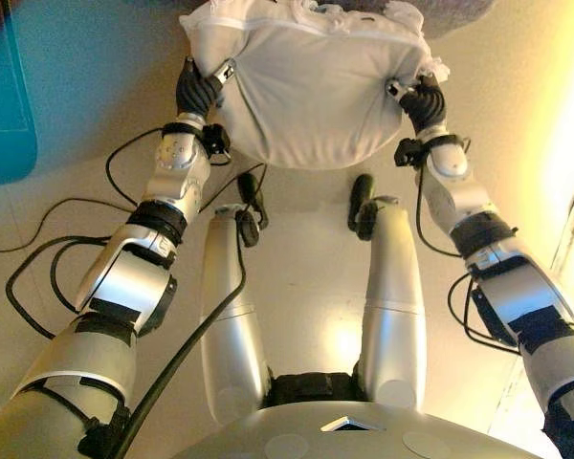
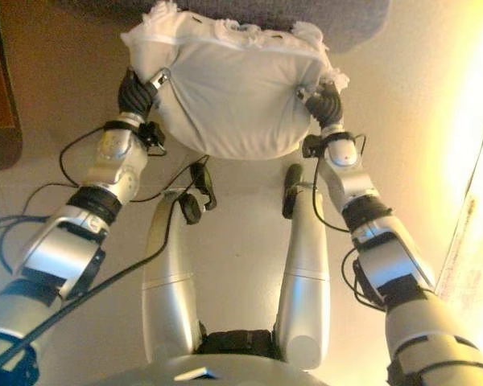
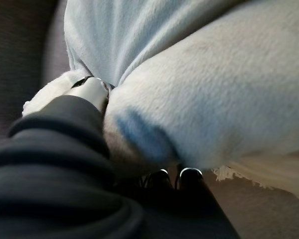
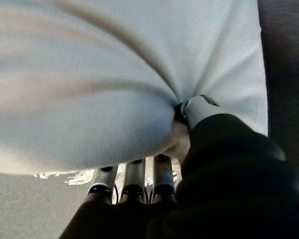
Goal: Pick up the cushion and take it to the sofa
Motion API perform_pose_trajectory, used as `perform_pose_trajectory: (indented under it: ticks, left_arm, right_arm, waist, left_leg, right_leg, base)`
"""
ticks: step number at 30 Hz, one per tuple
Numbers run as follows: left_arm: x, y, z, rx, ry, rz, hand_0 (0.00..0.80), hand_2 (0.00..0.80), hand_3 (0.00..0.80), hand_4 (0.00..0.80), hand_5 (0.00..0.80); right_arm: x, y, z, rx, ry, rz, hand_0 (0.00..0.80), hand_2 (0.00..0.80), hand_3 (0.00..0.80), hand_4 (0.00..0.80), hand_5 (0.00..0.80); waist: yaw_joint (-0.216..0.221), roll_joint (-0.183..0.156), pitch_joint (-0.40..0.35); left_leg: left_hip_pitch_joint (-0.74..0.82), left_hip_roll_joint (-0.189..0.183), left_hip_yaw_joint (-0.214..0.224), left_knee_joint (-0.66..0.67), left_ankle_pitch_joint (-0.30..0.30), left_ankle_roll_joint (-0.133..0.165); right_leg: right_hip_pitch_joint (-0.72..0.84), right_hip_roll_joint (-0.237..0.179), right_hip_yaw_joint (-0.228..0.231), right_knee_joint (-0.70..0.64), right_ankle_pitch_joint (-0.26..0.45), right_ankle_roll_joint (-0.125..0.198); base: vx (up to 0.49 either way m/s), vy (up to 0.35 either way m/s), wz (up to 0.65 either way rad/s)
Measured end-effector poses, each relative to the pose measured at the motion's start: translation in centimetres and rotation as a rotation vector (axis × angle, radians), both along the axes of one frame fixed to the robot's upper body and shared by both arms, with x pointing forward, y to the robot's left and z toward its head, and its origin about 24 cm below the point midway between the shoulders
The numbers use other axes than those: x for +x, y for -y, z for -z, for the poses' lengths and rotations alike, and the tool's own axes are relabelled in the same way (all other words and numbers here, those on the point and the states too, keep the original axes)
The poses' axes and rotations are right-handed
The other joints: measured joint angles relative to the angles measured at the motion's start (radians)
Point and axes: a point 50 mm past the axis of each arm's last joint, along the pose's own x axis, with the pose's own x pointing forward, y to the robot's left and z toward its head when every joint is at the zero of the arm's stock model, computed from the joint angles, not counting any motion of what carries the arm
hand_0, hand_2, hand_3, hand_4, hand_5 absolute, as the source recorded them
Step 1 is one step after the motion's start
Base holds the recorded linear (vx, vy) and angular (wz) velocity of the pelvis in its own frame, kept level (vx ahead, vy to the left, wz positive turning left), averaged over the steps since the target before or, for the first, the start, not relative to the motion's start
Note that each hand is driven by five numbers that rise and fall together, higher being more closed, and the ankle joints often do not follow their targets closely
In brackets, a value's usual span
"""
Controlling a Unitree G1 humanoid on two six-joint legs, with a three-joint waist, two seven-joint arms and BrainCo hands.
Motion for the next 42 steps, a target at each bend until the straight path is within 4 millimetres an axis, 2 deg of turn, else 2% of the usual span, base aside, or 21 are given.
perform_pose_trajectory:
  ticks: [5,9,15,17,21,23,25,29,33,38,42]
  left_arm:
    - [-2.1,-0.8,3.9,-0.034,-0.065,-0.03,0.8,0.8,0.8,0.8,0.8]
    - [-3.6,-1.4,5.5,-0.072,-0.086,-0.036,0.8,0.8,0.8,0.8,0.8]
    - [-3.8,-1.5,5.8,-0.052,-0.118,-0.037,0.8,0.8,0.8,0.8,0.8]
    - [-4.8,-1.3,6.7,-0.063,-0.141,-0.023,0.8,0.8,0.8,0.8,0.8]
    - [-6.5,-1.3,9.3,-0.098,-0.228,-0.034,0.8,0.8,0.8,0.8,0.8]
    - [-7.3,-1.1,10.8,-0.123,-0.28,-0.041,0.8,0.8,0.8,0.8,0.8]
    - [-7.8,-1.1,11.7,-0.137,-0.313,-0.047,0.8,0.8,0.8,0.8,0.8]
    - [-9.0,-0.6,13.6,-0.165,-0.381,-0.053,0.8,0.8,0.8,0.8,0.8]
    - [-9.7,-0.7,14.5,-0.137,-0.416,-0.057,0.8,0.8,0.8,0.8,0.8]
    - [-9.9,-1.4,14.8,-0.109,-0.452,-0.067,0.8,0.8,0.8,0.8,0.8]
    - [-9.9,-1.9,14.8,-0.082,-0.455,-0.075,0.8,0.8,0.8,0.8,0.8]
  right_arm:
    - [-2.5,-1.1,3.8,0.038,-0.064,-0.028,0.8,0.8,0.8,0.8,0.8]
    - [-3.9,-1.6,4.7,0.054,-0.066,-0.047,0.8,0.8,0.8,0.8,0.8]
    - [-4.2,-1.3,5.1,0.05,-0.092,-0.036,0.8,0.8,0.8,0.8,0.8]
    - [-5.1,-1.0,5.9,0.047,-0.111,-0.038,0.8,0.8,0.8,0.8,0.8]
    - [-6.4,-0.8,7.7,0.047,-0.184,-0.058,0.8,0.8,0.8,0.8,0.8]
    - [-6.8,-0.5,8.5,0.039,-0.227,-0.066,0.8,0.8,0.8,0.8,0.8]
    - [-6.9,-0.5,8.8,0.033,-0.252,-0.068,0.8,0.8,0.8,0.8,0.8]
    - [-7.6,-0.2,10.1,0.028,-0.317,-0.06,0.8,0.8,0.8,0.8,0.8]
    - [-8.3,0.2,11.3,0.033,-0.389,-0.089,0.8,0.8,0.8,0.8,0.8]
    - [-9.0,-0.2,12.6,0.077,-0.459,-0.116,0.8,0.8,0.8,0.8,0.8]
    - [-9.1,-0.7,13.1,0.094,-0.473,-0.119,0.8,0.8,0.8,0.8,0.8]
  waist:
    - [-0.004,-0.038,-0.003]
    - [0.007,-0.072,-0.02]
    - [0.007,-0.083,-0.029]
    - [0.011,-0.083,-0.036]
    - [0.013,-0.08,-0.107]
    - [0.014,-0.077,-0.176]
    - [0.017,-0.077,-0.214]
    - [0.031,-0.059,-0.317]
    - [0.032,-0.042,-0.405]
    - [0.031,-0.046,-0.444]
    - [0.034,-0.062,-0.458]
  left_leg:
    - [0.267,-0.015,0.007,-0.201,0.053,-0.017]
    - [0.469,-0.027,0.027,-0.39,0.118,-0.03]
    - [0.641,-0.026,0.035,-0.551,0.173,-0.034]
    - [0.723,-0.027,0.046,-0.615,0.191,-0.038]
    - [0.852,-0.026,0.04,-0.709,0.201,-0.047]
    - [0.885,-0.026,0.027,-0.736,0.202,-0.05]
    - [0.929,-0.028,0.023,-0.741,0.202,-0.05]
    - [1.013,-0.032,-0.027,-0.796,0.198,-0.045]
    - [1.067,-0.04,-0.018,-0.862,0.193,-0.047]
    - [1.115,-0.068,0.011,-0.888,0.192,-0.043]
    - [1.117,-0.095,0.026,-0.876,0.181,-0.02]
  right_leg:
    - [0.258,0.003,-0.035,-0.172,0.034,-0.002]
    - [0.433,0.009,-0.058,-0.316,0.073,-0.006]
    - [0.595,0.026,-0.074,-0.458,0.116,-0.003]
    - [0.671,0.039,-0.075,-0.514,0.129,0.0]
    - [0.792,0.062,-0.076,-0.603,0.137,0.002]
    - [0.826,0.069,-0.075,-0.627,0.137,0.003]
    - [0.871,0.071,-0.072,-0.647,0.135,0.004]
    - [0.942,0.079,-0.058,-0.694,0.136,0.008]
    - [0.976,0.074,-0.049,-0.737,0.154,0.027]
    - [1.028,0.053,-0.025,-0.796,0.192,0.052]
    - [1.014,0.025,-0.019,-0.752,0.195,0.061]
  base:
    - [0.146,-0.063,0.06]
    - [0.047,-0.06,-0.02]
    - [0.15,-0.067,-0.02]
    - [0.199,-0.105,-0.09]
    - [0.191,-0.084,-0.11]
    - [0.194,-0.028,-0.09]
    - [0.172,0.024,-0.11]
    - [0.102,0.13,-0.12]
    - [0.043,0.178,-0.09]
    - [0.033,0.177,-0.13]
    - [-0.001,0.172,-0.07]
